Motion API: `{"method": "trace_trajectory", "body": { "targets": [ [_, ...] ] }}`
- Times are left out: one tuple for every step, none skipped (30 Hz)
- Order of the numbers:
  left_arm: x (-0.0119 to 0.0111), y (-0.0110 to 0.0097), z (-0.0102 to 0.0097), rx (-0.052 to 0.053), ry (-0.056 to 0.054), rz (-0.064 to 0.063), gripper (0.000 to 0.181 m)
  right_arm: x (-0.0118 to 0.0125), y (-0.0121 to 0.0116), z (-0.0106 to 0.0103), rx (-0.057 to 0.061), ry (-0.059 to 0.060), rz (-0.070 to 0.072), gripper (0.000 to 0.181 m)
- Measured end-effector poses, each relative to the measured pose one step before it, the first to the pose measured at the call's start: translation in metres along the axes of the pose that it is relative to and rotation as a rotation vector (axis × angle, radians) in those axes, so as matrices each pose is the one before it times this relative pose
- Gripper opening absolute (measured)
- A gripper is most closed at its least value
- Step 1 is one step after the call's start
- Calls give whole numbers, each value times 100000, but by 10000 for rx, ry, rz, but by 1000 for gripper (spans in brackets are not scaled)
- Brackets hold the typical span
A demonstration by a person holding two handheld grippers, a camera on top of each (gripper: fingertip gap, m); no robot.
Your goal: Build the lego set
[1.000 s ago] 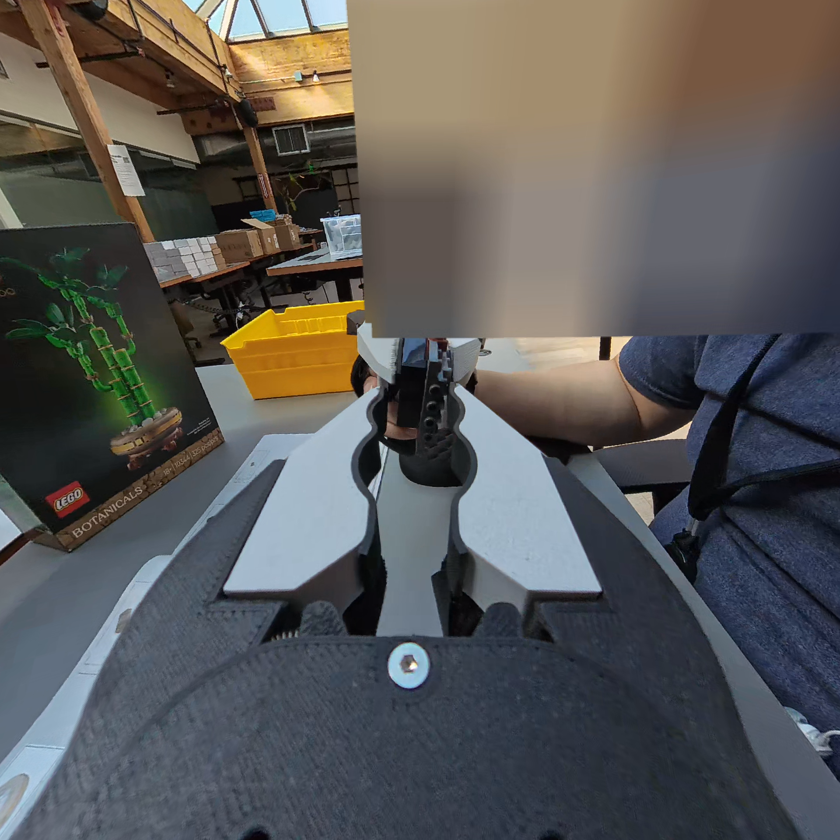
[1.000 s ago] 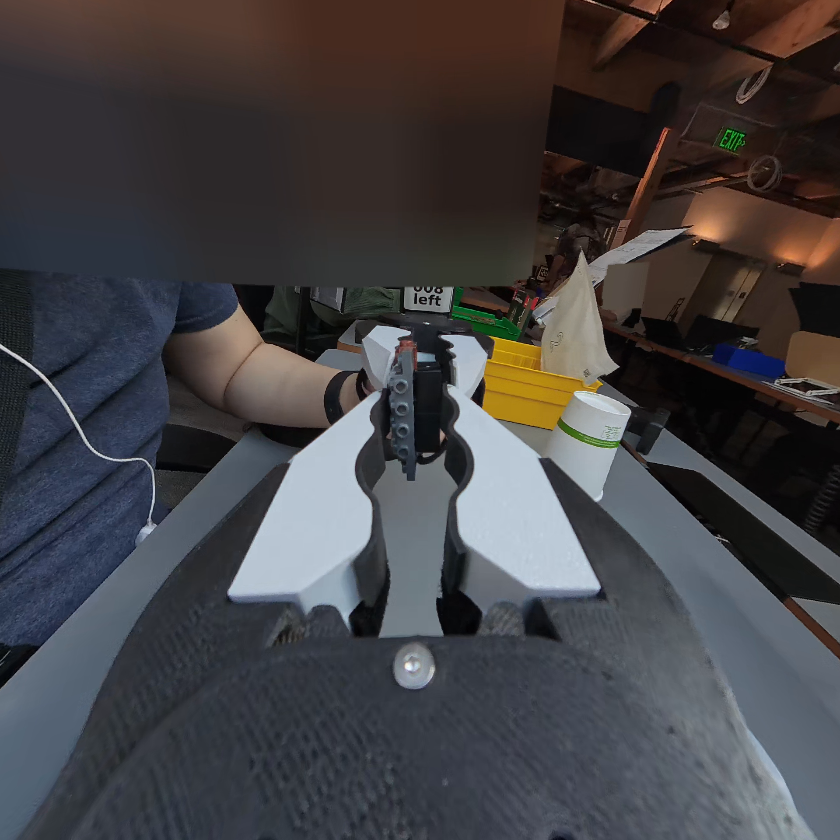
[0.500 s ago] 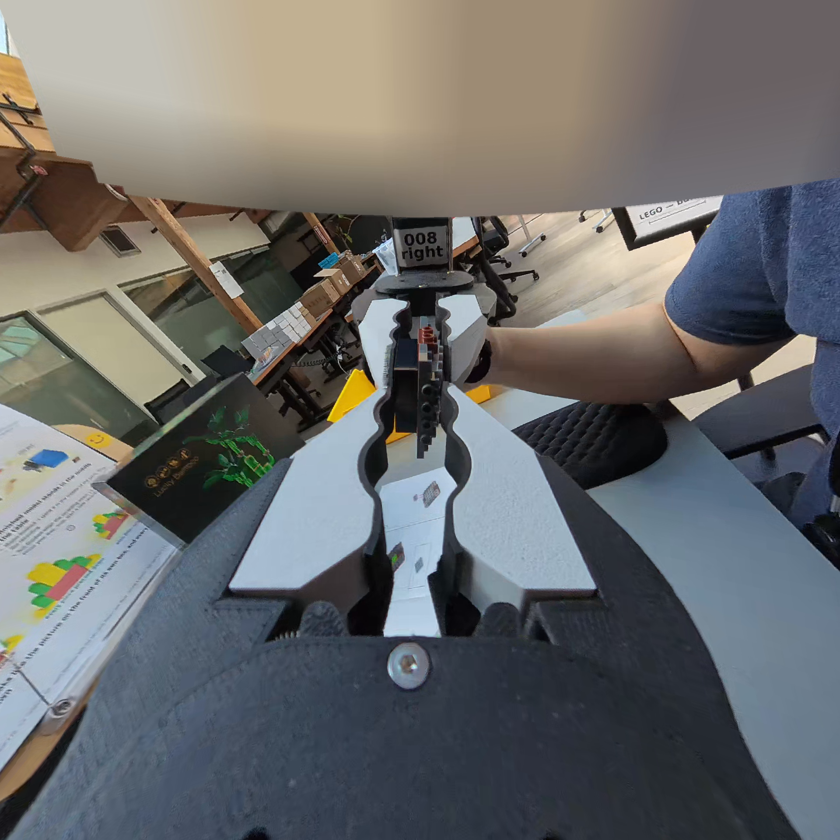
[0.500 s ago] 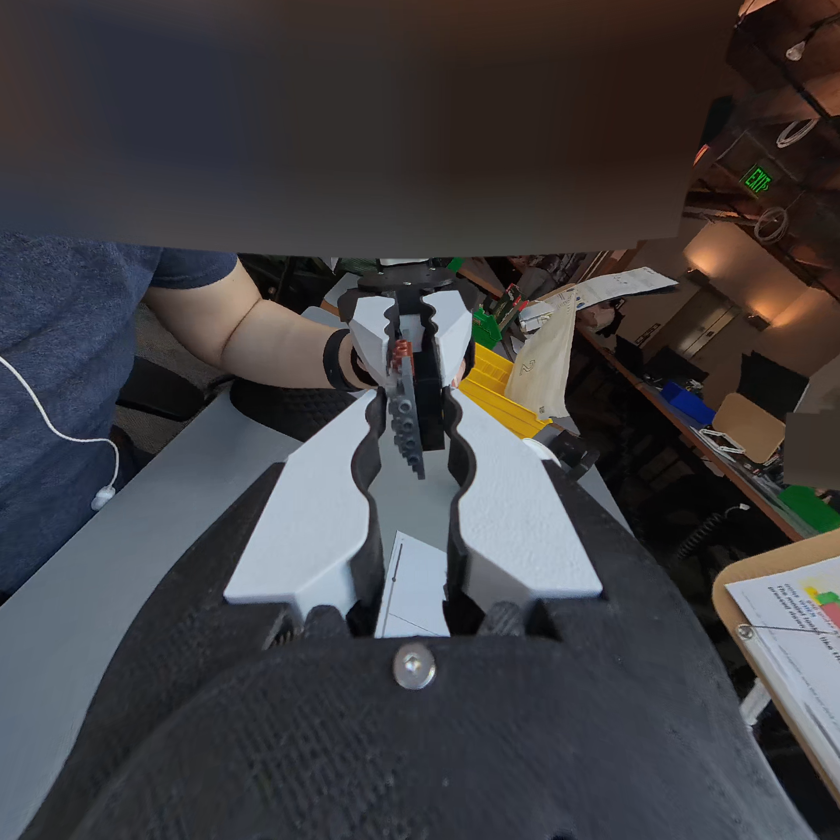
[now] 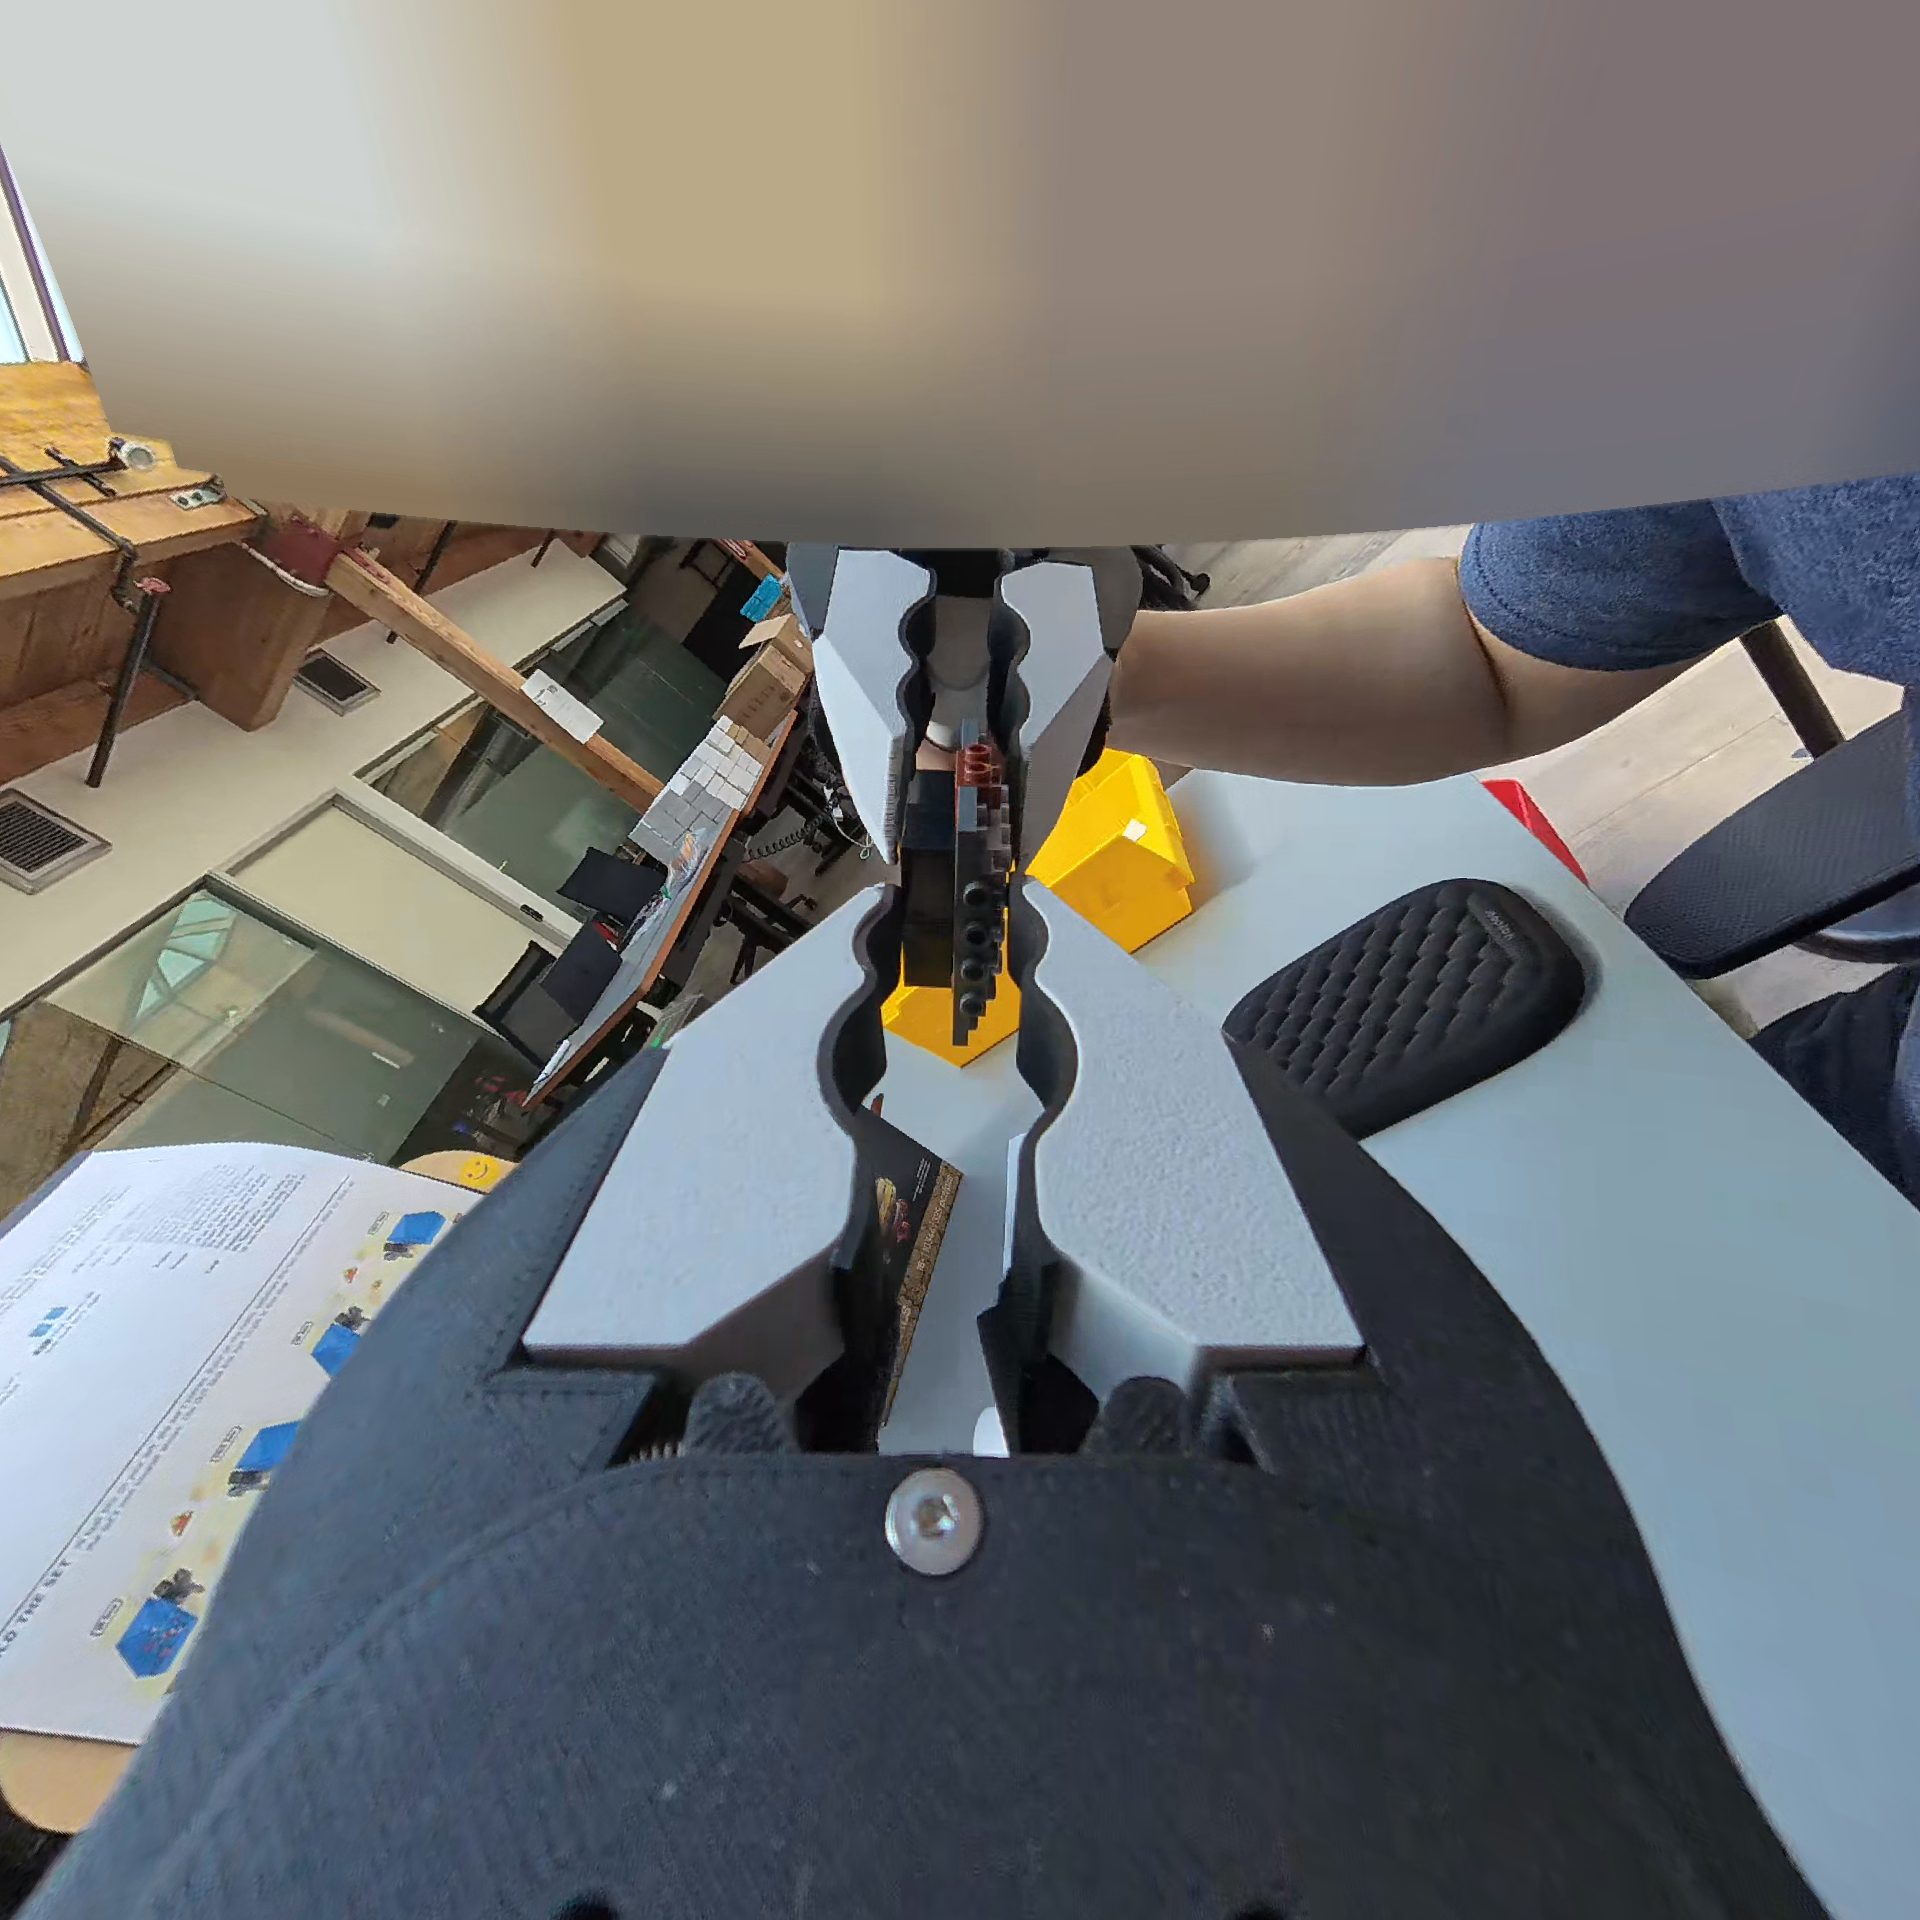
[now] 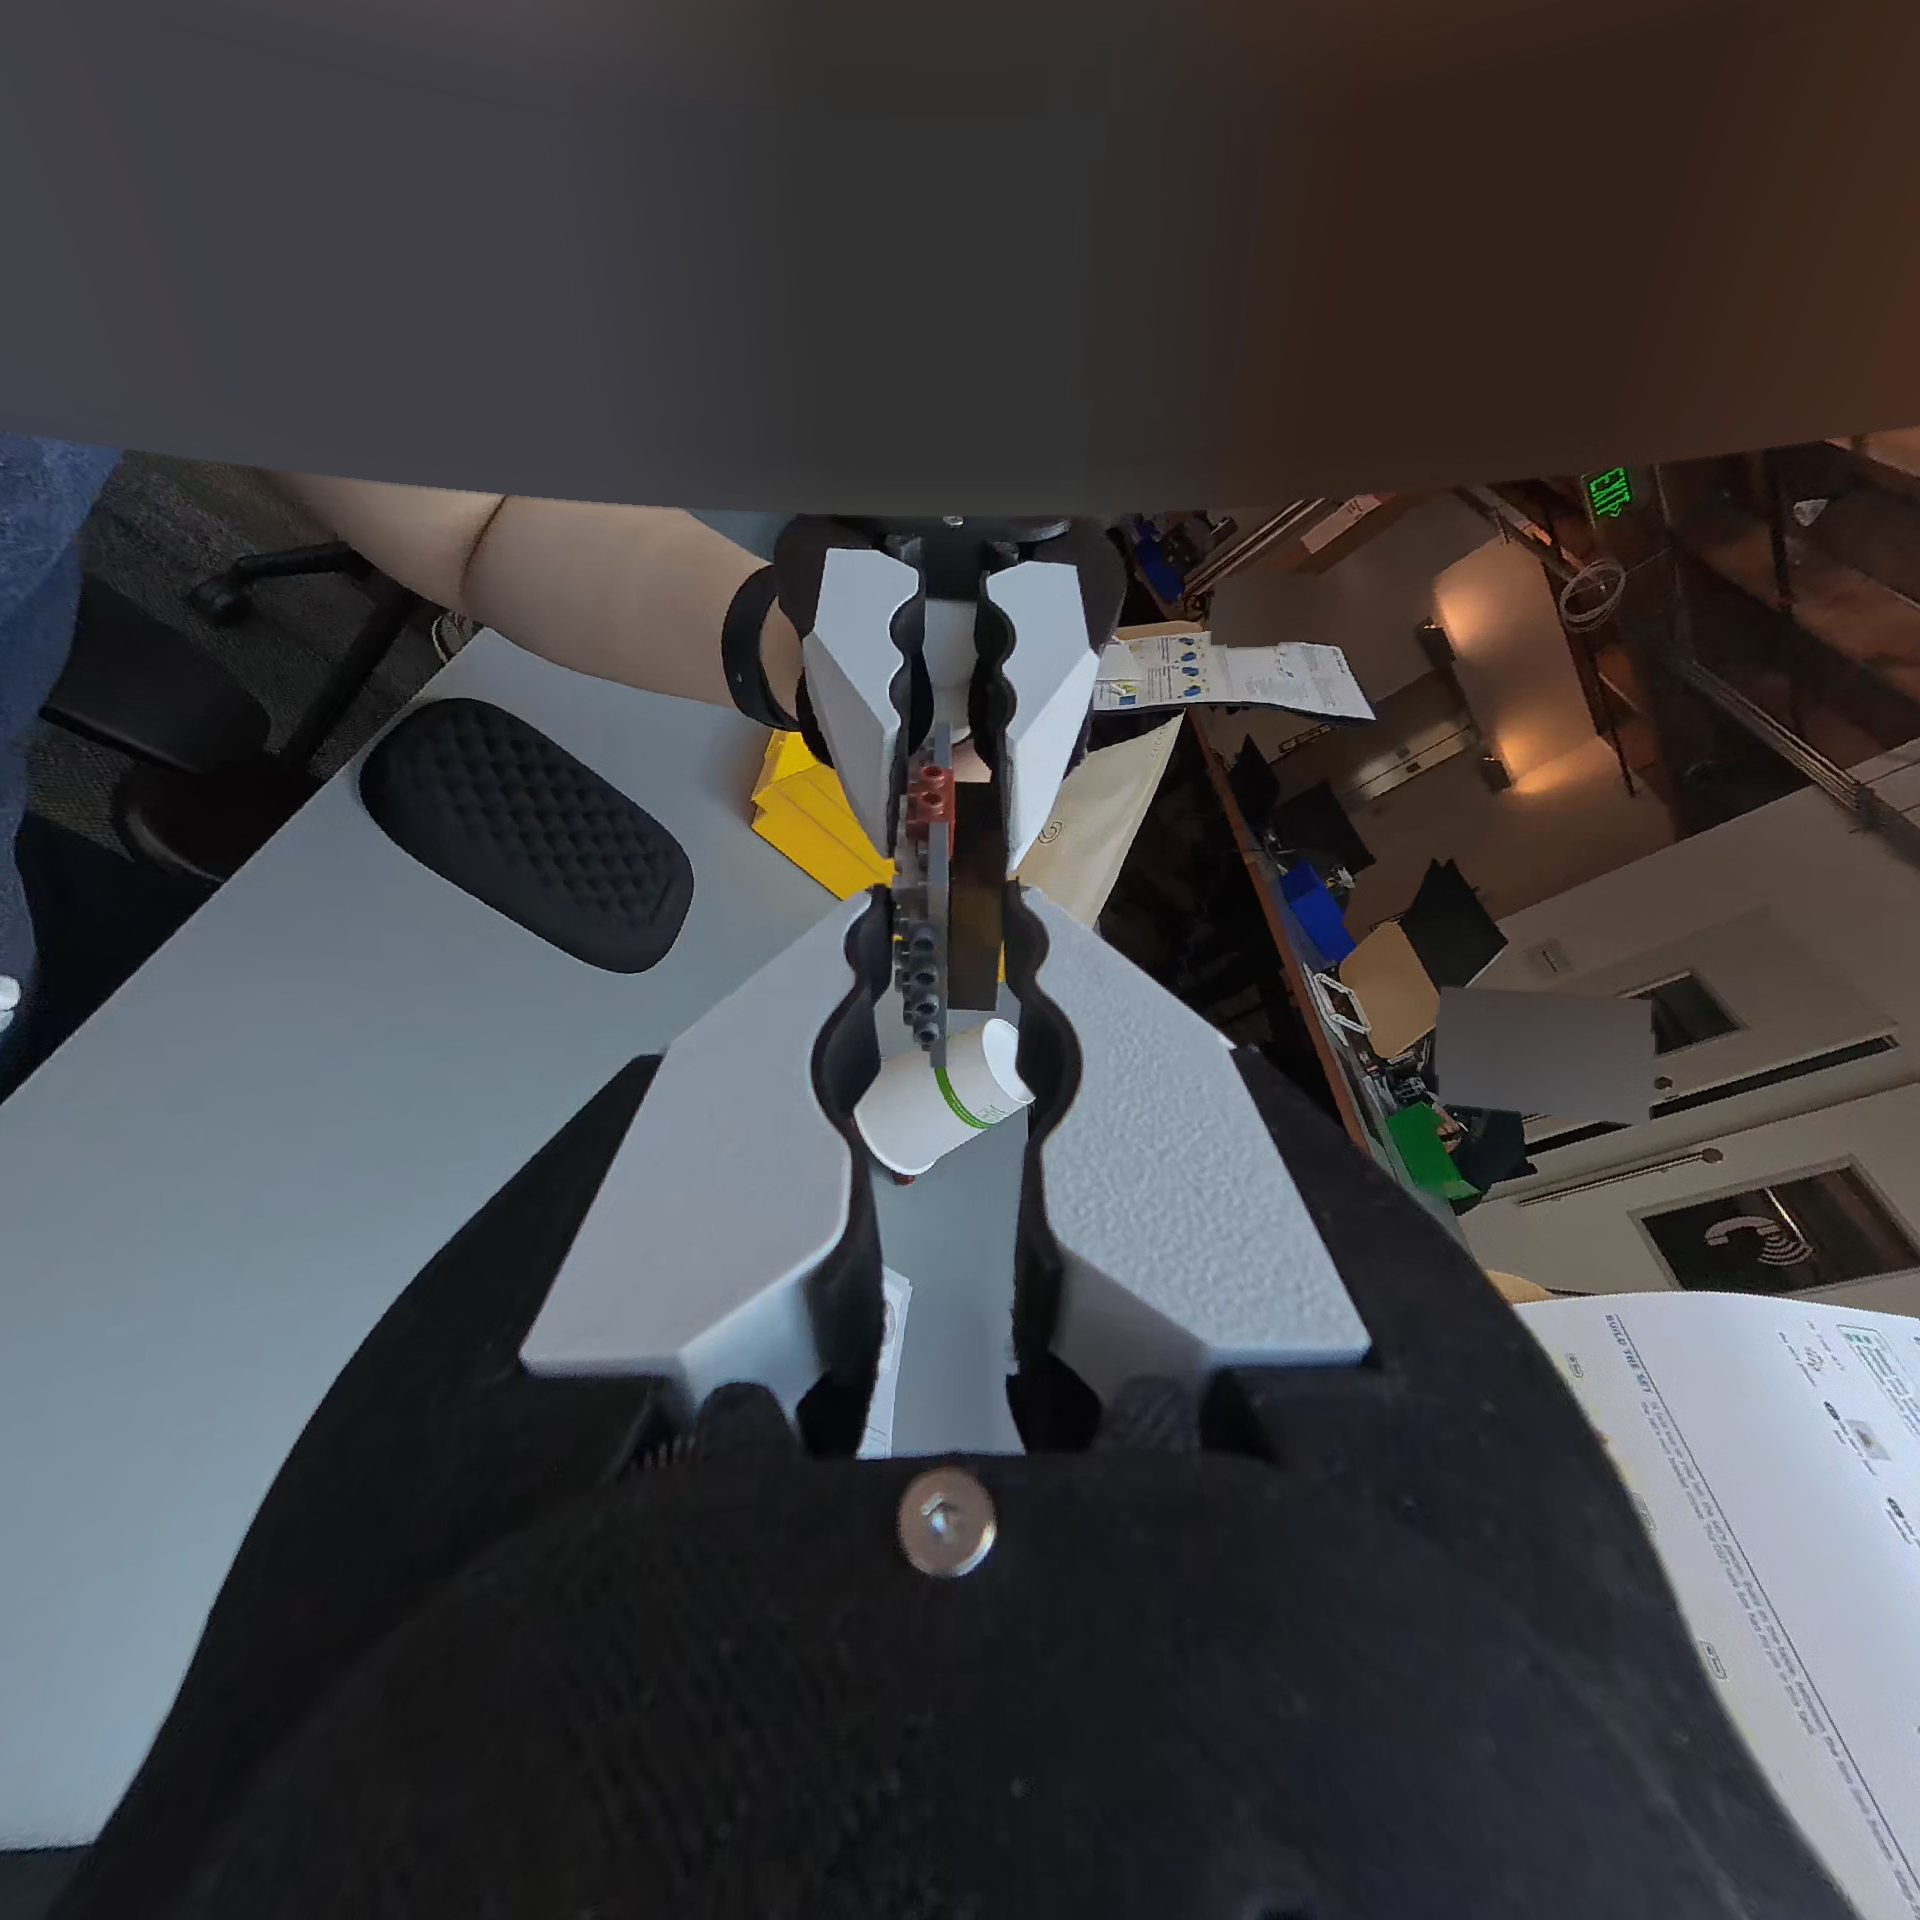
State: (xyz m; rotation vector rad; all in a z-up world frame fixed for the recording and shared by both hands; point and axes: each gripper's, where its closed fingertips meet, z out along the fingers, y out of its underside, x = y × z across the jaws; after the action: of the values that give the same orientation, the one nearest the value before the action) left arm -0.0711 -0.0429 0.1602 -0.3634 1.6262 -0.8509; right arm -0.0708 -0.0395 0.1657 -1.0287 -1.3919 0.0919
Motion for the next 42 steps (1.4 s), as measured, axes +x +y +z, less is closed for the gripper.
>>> {"method": "trace_trajectory", "body": {
  "targets": [
    [-98,-650,-68,-25,47,33,17,102,-638,-131,22,71,-40,20],
    [-42,-669,-58,-29,73,-4,18,88,-667,-146,38,27,15,20],
    [-66,-720,-53,-21,34,25,17,136,-679,-163,50,37,40,20],
    [-107,-738,-52,-30,-19,98,17,152,-694,-176,68,50,-12,19],
    [-118,-747,-49,-62,-51,184,17,176,-675,-152,40,57,-78,20],
    [-121,-772,-70,-81,-60,250,18,149,-754,-158,67,55,-109,20],
    [-88,-872,-111,-34,-39,279,18,80,-921,-162,139,54,-199,20],
    [-20,-973,-137,19,3,282,18,-4,-1032,-157,182,59,-319,20],
    [26,-1013,-144,26,1,311,18,-11,-1006,-134,139,94,-356,19],
    [37,-914,-140,-35,-13,337,18,-42,-871,-108,45,86,-322,19],
    [105,-820,-134,-81,3,354,17,-126,-836,-97,33,62,-332,19],
    [151,-744,-143,-83,-2,374,18,-123,-742,-56,10,98,-336,19],
    [147,-664,-148,-81,-42,355,17,-152,-665,-31,2,104,-313,19],
    [186,-623,-172,-45,-39,305,18,-198,-653,-8,42,89,-250,19],
    [189,-594,-186,-19,-57,248,18,-174,-623,-3,72,103,-182,20],
    [184,-545,-188,-8,-90,273,17,-200,-620,5,135,84,-75,20],
    [265,-468,-153,-26,-49,267,17,-304,-527,-16,126,-17,-23,20],
    [252,-355,-109,-78,-42,214,17,-203,-362,-8,32,43,-102,20],
    [210,-296,-73,-82,-71,182,17,-219,-332,-15,8,53,-208,20],
    [205,-207,-44,-76,-47,127,17,-202,-314,-22,-6,41,-242,22],
    [126,-177,-77,-53,-63,71,17,-59,-221,-2,-45,65,-165,21],
    [58,-220,-111,32,-56,-4,17,-105,-253,32,-13,-20,1,21],
    [123,-169,-115,29,34,-90,17,-109,-213,63,-16,-61,95,21],
    [55,-171,-122,46,15,-99,17,-61,-156,68,-8,-40,40,21],
    [49,-73,-114,7,6,-53,17,-34,-56,88,-45,-1,-33,21],
    [41,-3,-85,-30,19,-42,17,-69,0,72,-57,-18,-55,19],
    [91,38,-60,-19,53,-59,17,-77,-1,58,-48,-38,-31,19],
    [48,7,-46,9,31,-89,17,-27,24,44,-51,-51,110,20],
    [0,8,-34,28,12,-121,17,13,13,43,-38,-92,281,19],
    [-9,-1,-40,50,23,-145,17,20,-30,29,27,-89,296,19],
    [-15,-58,-57,89,26,-160,17,25,-58,42,105,-61,228,19],
    [-67,-14,-48,55,21,-176,17,99,35,51,81,13,141,19],
    [-118,100,-39,-7,7,-153,17,104,136,71,41,30,94,19],
    [-82,139,-24,-26,33,-136,17,82,151,53,34,-13,157,19],
    [-67,101,-11,12,30,-163,17,54,83,24,72,-50,182,19],
    [-53,42,7,62,27,-202,17,59,42,2,91,-50,157,19],
    [-68,45,11,52,14,-206,17,91,82,-6,38,-11,119,19],
    [-138,78,21,24,-36,-143,17,164,74,22,18,61,118,19],
    [-196,59,-7,26,-88,-87,18,219,51,25,38,73,220,19],
    [-168,9,5,35,-60,-109,18,117,23,4,74,-19,280,19],
    [-117,41,41,0,-22,-160,18,150,108,-16,26,-5,273,19],
    [-167,78,72,-54,-67,-200,18,169,81,-39,53,18,229,19]
  ]
}}
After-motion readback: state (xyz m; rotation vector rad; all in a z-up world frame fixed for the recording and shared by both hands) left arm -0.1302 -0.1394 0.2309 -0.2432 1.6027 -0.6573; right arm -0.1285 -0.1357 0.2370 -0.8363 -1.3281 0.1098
